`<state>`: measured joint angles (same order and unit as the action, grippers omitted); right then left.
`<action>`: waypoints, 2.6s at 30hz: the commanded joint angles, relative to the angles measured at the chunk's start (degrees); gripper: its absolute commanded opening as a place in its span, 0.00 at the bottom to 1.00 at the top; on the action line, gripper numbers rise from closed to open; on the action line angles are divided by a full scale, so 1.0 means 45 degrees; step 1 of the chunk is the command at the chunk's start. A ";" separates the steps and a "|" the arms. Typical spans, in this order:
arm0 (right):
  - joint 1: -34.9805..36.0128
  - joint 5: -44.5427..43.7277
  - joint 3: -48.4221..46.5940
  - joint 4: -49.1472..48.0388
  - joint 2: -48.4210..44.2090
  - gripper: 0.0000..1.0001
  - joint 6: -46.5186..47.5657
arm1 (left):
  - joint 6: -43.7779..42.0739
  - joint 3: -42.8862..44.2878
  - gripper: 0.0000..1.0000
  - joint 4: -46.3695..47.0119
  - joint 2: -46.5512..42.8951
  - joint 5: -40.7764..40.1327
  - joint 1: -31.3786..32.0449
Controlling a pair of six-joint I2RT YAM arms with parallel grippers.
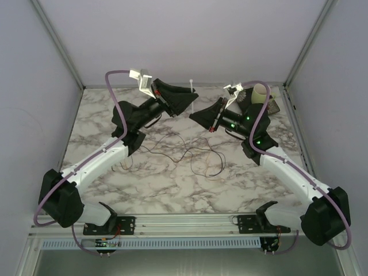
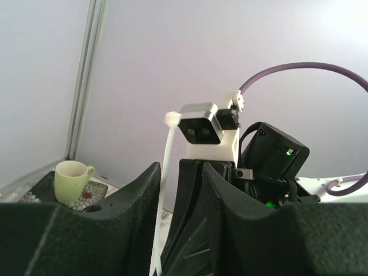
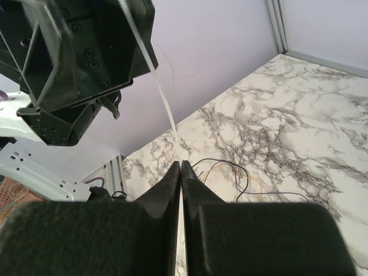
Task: Zip-tie the wires
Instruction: Pick up the ribbon at the center of the board.
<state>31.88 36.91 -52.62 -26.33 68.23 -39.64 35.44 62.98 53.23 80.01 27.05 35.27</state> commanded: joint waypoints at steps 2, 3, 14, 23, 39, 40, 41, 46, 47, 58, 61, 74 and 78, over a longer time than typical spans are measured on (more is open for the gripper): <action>0.0182 -0.0058 -0.0447 -0.0029 -0.0521 0.00 0.0223 | -0.0628 0.0623 0.37 0.0146 0.0158 0.0381 -0.0119; 0.0182 -0.0057 -0.0437 0.0004 -0.0548 0.00 0.0233 | -0.0720 0.0625 0.37 0.0126 0.0183 0.0362 -0.0131; 0.0237 0.0178 -0.0390 -0.0024 -0.0515 0.00 0.0133 | -0.1170 0.0768 0.37 0.0084 0.0289 0.0298 -0.0361; 0.0238 -0.0188 -0.0285 0.0285 -0.0768 0.00 0.0412 | -0.0737 -0.0286 0.55 0.0239 -0.0278 0.0437 -0.1027; 0.0376 0.0197 -0.0204 -0.0048 -0.0336 0.00 0.0255 | 0.0954 0.0486 0.65 0.2876 0.1127 0.1755 -0.1060; 0.0377 0.0207 -0.0155 -0.0138 -0.0337 0.00 0.0210 | 0.0879 0.0520 0.65 0.2819 0.1200 0.1715 -0.1069; 0.0392 0.0252 -0.0095 -0.0213 -0.0327 0.00 0.0155 | 0.0816 0.0575 0.65 0.2802 0.1280 0.1745 -0.1066; 0.0455 0.0334 -0.0032 -0.0246 -0.0225 0.00 0.0135 | 0.0899 0.1122 0.62 0.2929 0.1693 0.1887 -0.1060; 0.0472 0.0334 -0.0021 -0.0244 -0.0221 0.00 0.0141 | 0.0911 0.1276 0.61 0.2984 0.1752 0.1905 -0.1060; 0.0494 0.0142 0.0151 -0.0011 -0.0346 0.00 0.0282 | 0.0973 0.1852 0.36 0.3083 0.1967 0.2139 -0.1064; 0.0484 0.0052 0.0181 -0.0027 -0.0375 0.00 0.0284 | 0.0957 0.1849 0.30 0.3039 0.1988 0.2192 -0.1060; 0.0484 -0.0080 0.0134 -0.0183 -0.0451 0.00 0.0181 | 0.1089 0.1218 0.14 0.3226 0.2006 0.2312 -0.1060; 0.0494 -0.0154 0.0145 -0.0262 -0.0493 0.00 0.0172 | 0.1104 0.0895 0.13 0.3385 0.1953 0.2275 -0.1060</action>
<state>33.39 36.75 -51.81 -24.84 67.22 -39.00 40.45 68.31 64.10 88.86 36.18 30.59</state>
